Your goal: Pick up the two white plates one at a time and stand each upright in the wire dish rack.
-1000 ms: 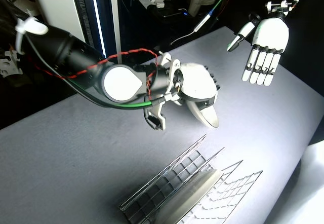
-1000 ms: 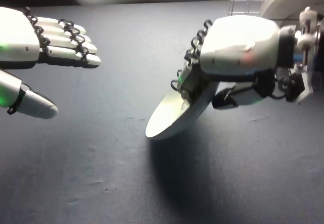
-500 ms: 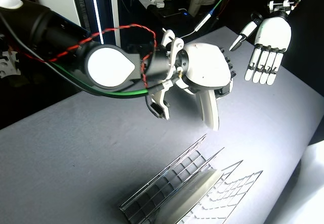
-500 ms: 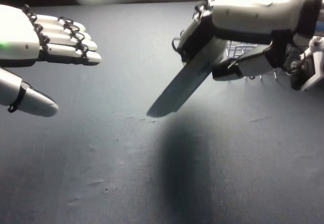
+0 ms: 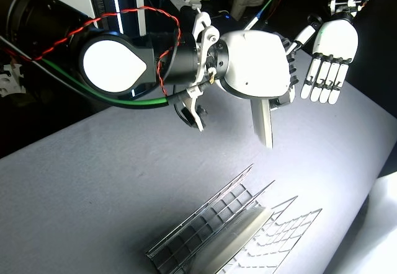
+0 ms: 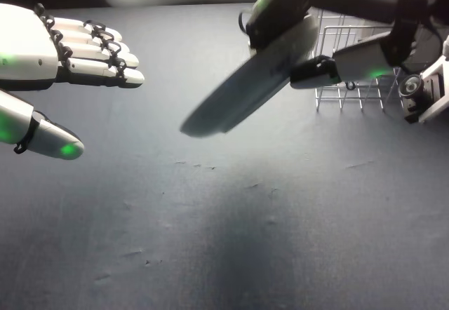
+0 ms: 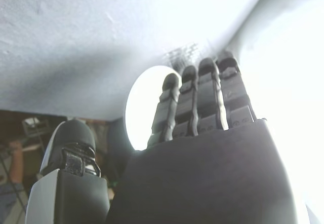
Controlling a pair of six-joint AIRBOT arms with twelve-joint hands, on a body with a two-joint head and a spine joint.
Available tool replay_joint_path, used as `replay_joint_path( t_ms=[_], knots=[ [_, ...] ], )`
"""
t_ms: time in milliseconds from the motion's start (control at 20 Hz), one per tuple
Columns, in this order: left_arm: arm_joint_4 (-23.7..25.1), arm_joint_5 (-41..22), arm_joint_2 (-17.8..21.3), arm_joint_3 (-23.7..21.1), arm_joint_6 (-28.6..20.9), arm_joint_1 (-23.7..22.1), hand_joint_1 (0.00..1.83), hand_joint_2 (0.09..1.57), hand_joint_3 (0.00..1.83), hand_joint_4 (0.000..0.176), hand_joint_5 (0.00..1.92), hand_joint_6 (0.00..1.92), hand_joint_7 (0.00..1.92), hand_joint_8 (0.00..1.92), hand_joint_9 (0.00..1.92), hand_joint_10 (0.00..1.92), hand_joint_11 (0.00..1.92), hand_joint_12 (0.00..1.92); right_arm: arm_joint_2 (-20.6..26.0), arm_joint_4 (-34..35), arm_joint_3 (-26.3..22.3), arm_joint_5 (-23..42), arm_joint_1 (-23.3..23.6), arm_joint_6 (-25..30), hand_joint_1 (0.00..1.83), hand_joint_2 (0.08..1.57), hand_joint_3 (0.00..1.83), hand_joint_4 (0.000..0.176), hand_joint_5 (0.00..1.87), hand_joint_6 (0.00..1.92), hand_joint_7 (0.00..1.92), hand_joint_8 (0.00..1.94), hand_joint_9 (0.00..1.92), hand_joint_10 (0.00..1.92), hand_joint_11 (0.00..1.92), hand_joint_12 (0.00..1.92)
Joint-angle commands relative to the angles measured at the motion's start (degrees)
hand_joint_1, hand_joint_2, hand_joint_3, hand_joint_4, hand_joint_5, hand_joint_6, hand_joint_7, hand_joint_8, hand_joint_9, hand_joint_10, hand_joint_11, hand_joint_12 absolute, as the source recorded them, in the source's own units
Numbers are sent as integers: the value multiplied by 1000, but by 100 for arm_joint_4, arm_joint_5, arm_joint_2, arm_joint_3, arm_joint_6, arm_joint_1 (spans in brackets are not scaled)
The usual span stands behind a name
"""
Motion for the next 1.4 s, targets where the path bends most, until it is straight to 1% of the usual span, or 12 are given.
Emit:
replay_joint_path(
  t_ms=[0, 150, 400, 450, 500, 600, 700, 800, 1050, 1100, 1150, 1350],
  knots=[
    [-369, -83, 29, -10, -21, -50, 0, 1185, 0, 0, 29, 6, 11, 4, 1, 0, 0, 0, 67, 413, -44, 680, 165, 80, 1499, 1054, 0, 0, 1023, 850, 1067, 710, 1111, 738, 890, 1425],
    [-368, -53, 20, -9, -21, -2, 0, 1191, 3, 0, 57, 14, 32, 10, 18, 6, 10, 5, 160, 913, -154, 498, 309, 100, 1497, 1068, 1, 0, 986, 901, 1016, 799, 1077, 798, 876, 1445],
    [-368, -33, -8, 80, -20, 35, 0, 1196, 4, 0, 50, 4, 26, 2, 3, 0, 0, 0, 273, 1506, -194, 200, 587, 177, 1499, 1060, 0, 0, 1000, 860, 1045, 769, 1104, 758, 879, 1437],
    [-368, -17, -14, 102, -20, 62, 0, 1189, 0, 0, 79, 14, 55, 12, 33, 12, 18, 8, 288, 1587, -194, 184, 595, 181, 1500, 1053, 0, 0, 1010, 846, 1069, 733, 1123, 718, 898, 1415],
    [-368, -5, -20, 123, -21, 92, 0, 1191, 1, 0, 56, 4, 35, 3, 14, 3, 3, 1, 306, 1665, -195, 164, 601, 188, 1498, 1059, 3, 0, 995, 883, 1035, 783, 1094, 757, 898, 1415],
    [-367, 7, -38, 166, -21, 133, 0, 1189, 0, 0, 72, 8, 53, 9, 30, 8, 3, 2, 369, 1983, -217, 63, 617, 201, 1498, 1066, 0, 0, 985, 900, 1018, 811, 1089, 769, 885, 1430],
    [-367, 9, -59, 210, -21, 170, 0, 1186, 0, 0, 64, 3, 46, 4, 22, 3, 0, 0, 438, 2370, -243, -86, 644, 201, 1499, 1059, 0, 0, 998, 873, 1047, 772, 1112, 734, 884, 1426],
    [-367, 8, -66, 209, -21, 208, 0, 1185, 0, 0, 49, 0, 25, 0, 5, 0, 0, 0, 499, 2652, -245, -235, 652, 197, 1498, 1061, 0, 0, 994, 888, 1047, 768, 1095, 753, 877, 1438],
    [-367, -5, -71, 155, -21, 239, 0, 1169, 0, 0, 40, 0, 16, 0, 3, 0, 1, 0, 634, 3166, -244, -506, 648, 185, 1500, 1050, 0, 0, 1023, 847, 1074, 719, 1131, 691, 895, 1414],
    [-367, -5, -70, 155, -21, 239, 0, 1179, 0, 0, 49, 5, 22, 4, 7, 3, 0, 0, 668, 3254, -240, -590, 651, 183, 1498, 1063, 2, 0, 981, 900, 1035, 799, 1091, 751, 884, 1436],
    [-367, -5, -71, 156, -21, 238, 0, 1179, 0, 0, 60, 9, 29, 7, 12, 5, 0, 0, 710, 3294, -238, -622, 650, 181, 1497, 1064, 0, 0, 991, 890, 1048, 781, 1073, 773, 888, 1434],
    [-366, -20, -70, 136, -22, 238, 0, 1182, 0, 0, 59, 5, 28, 3, 6, 1, 0, 0, 832, 3524, -195, -781, 626, 171, 1499, 1057, 0, 0, 1008, 871, 1061, 747, 1109, 719, 880, 1430]
  ],
)
